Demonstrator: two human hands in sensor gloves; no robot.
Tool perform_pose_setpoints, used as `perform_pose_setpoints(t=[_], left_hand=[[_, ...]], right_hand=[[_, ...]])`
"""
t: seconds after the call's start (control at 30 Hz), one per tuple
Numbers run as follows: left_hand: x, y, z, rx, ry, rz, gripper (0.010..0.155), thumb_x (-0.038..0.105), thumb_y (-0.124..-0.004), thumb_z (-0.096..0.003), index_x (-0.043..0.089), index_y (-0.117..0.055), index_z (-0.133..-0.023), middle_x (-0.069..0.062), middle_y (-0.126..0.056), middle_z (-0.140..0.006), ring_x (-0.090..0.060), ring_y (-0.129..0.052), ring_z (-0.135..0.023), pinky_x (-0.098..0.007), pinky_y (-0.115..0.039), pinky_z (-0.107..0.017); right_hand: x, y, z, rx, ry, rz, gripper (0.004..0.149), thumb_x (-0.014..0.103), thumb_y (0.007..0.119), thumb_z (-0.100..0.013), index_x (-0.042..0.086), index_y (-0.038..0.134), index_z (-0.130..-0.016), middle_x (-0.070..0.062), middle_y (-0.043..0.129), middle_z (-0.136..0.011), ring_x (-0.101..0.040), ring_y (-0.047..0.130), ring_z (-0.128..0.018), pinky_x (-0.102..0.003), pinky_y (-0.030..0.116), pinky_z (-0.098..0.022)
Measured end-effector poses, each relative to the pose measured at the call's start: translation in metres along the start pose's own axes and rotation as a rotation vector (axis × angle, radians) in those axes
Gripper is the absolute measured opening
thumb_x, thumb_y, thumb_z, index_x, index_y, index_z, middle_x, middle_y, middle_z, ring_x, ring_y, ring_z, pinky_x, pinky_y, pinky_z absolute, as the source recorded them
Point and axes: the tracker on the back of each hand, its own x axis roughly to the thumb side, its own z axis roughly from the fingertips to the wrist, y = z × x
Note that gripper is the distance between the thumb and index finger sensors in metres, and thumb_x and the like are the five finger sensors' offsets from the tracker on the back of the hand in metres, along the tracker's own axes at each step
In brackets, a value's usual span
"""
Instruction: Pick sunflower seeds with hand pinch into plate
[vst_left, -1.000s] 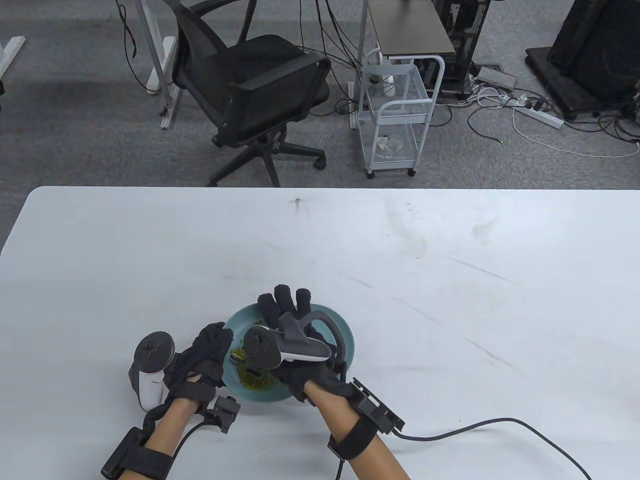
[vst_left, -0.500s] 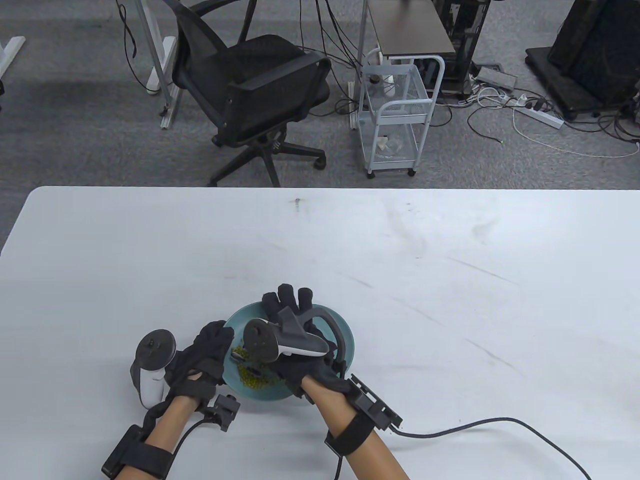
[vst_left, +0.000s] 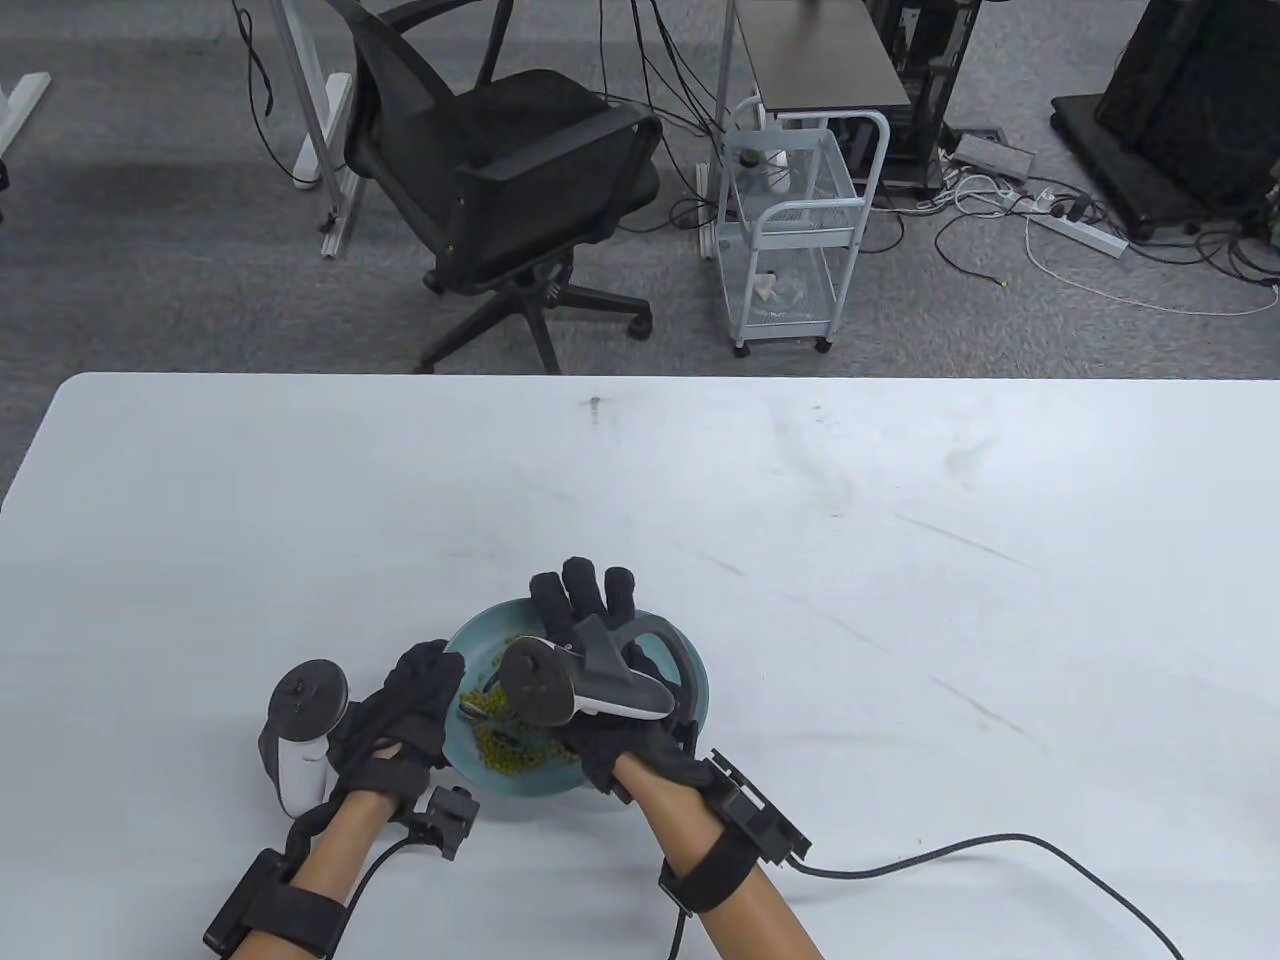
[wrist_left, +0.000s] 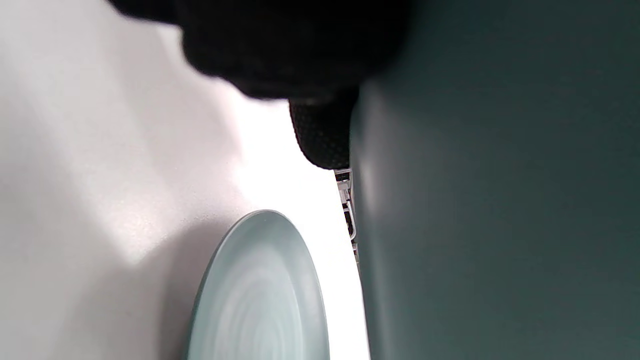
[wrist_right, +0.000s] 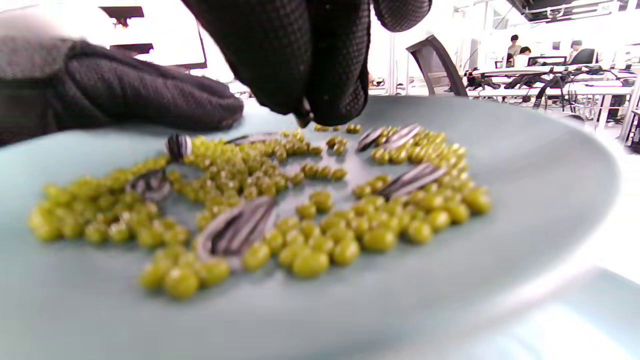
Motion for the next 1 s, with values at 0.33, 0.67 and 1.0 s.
perform_pose_setpoints(t=[0.33,0.67,1.0], left_hand=[[0.000,0.006,0.000,0.046,0.001,-0.022,0.044,0.041,-0.066,-0.0607,0.015,-0.059,-0.095,0.004,-0.094,-0.075,-0.011,-0.096,-0.014,-0.031,-0.082,-0.017],[-0.005,0.013,-0.003,0.077,0.025,-0.003,0.044,0.042,-0.065,-0.0612,0.016,-0.058,-0.096,0.005,-0.093,-0.076,-0.011,-0.096,-0.015,-0.030,-0.083,-0.018],[-0.006,0.016,-0.004,0.080,0.034,0.019,0.044,0.043,-0.065,-0.0617,0.016,-0.058,-0.096,0.005,-0.093,-0.076,-0.010,-0.096,-0.016,-0.030,-0.083,-0.019]], right_hand=[[-0.045,-0.021,0.024,-0.100,0.162,-0.148,0.034,0.023,0.089,-0.056,-0.002,0.090,-0.079,-0.033,0.039,-0.116,-0.066,0.021,-0.102,-0.082,0.015,-0.063],[-0.086,-0.002,0.032,-0.025,0.309,-0.187,0.034,0.022,0.089,-0.056,-0.002,0.090,-0.079,-0.035,0.038,-0.115,-0.067,0.021,-0.100,-0.082,0.016,-0.062],[-0.092,0.029,0.032,0.087,0.324,-0.172,0.034,0.023,0.088,-0.056,-0.001,0.089,-0.079,-0.036,0.038,-0.114,-0.068,0.022,-0.099,-0.082,0.017,-0.061]])
